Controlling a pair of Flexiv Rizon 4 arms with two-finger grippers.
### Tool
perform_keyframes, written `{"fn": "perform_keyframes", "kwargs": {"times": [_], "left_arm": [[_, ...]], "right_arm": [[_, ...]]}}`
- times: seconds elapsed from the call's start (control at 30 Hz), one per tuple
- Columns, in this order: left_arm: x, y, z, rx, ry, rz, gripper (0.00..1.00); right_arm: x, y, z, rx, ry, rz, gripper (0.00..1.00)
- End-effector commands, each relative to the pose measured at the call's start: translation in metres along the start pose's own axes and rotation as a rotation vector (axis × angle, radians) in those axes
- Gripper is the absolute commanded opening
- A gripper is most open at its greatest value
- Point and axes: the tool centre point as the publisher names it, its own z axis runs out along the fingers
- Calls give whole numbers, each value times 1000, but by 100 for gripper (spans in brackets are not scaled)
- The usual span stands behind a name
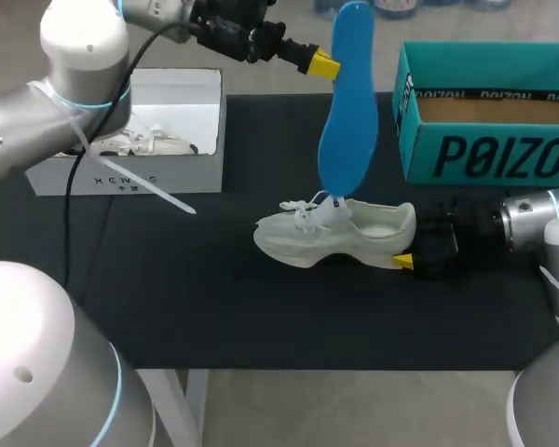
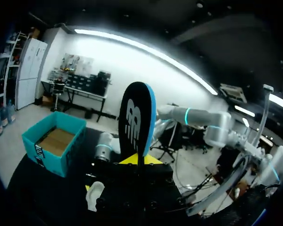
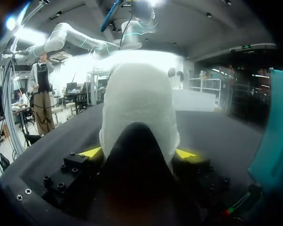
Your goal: Take the shoe out of the shoebox, open the shoe tongue, remove and reinsert the insole, then place the shoe into the shoebox
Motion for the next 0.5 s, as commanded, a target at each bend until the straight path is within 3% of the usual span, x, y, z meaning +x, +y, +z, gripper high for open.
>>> {"fn": "perform_keyframes", "kwargs": {"times": [0.03, 0.3, 0.5], "left_arm": [[3, -15, 9, 40, 81, -119, 0], [52, -36, 37, 29, 143, -58, 0], [76, -32, 34, 32, 149, -39, 0]], "right_arm": [[1, -4, 3, 1, -3, 1, 0], [1, -4, 3, 1, -3, 1, 0], [1, -4, 3, 1, -3, 1, 0]]}}
